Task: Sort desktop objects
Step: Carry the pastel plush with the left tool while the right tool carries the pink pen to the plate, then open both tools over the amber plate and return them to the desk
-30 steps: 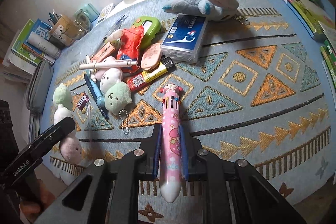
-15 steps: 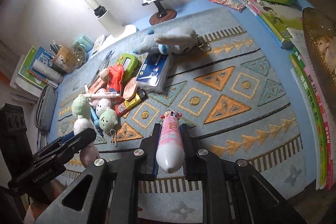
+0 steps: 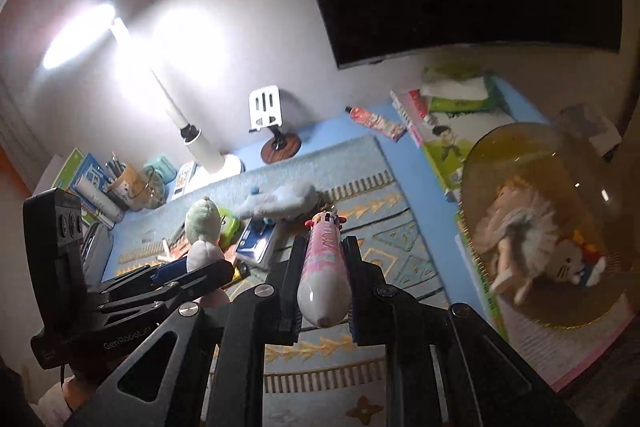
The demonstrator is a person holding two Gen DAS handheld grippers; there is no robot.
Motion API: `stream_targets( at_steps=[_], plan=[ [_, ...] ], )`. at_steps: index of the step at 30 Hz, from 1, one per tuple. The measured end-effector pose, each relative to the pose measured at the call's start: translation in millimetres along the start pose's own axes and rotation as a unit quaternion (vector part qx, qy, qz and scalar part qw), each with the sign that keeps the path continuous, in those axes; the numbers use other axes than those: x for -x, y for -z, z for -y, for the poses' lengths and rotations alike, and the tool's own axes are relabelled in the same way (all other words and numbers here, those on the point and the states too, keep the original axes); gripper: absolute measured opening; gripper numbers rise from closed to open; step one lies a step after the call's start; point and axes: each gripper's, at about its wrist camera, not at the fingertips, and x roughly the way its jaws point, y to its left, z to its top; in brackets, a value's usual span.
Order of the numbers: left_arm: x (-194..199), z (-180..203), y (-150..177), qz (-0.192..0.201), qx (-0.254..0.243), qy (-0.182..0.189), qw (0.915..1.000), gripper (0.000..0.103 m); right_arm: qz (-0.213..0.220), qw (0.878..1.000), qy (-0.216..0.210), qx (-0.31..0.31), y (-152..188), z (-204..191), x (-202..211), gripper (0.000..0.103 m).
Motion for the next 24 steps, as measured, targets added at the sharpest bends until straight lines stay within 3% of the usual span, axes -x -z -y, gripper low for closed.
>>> stream_targets(
  at_steps=[5,11,16,24],
  plan=[
    [-34,54,-25,-0.003,-0.04,0.033,0.9987,0.042,0.034,0.999,0.028,-0.029,-16,52,25,0.018],
    [-84,111,-41,-0.016,-0.073,0.066,0.995,0.042,0.042,0.994,0.073,-0.075,-22,124,36,0.018],
    [-132,140,-41,-0.037,-0.081,0.08,0.9928,0.042,0.024,0.988,0.104,-0.111,-16,182,31,0.018],
    [-192,164,-33,-0.075,-0.085,0.076,0.9906,0.042,-0.03,0.983,0.104,-0.145,-2,240,8,0.018]
  ],
)
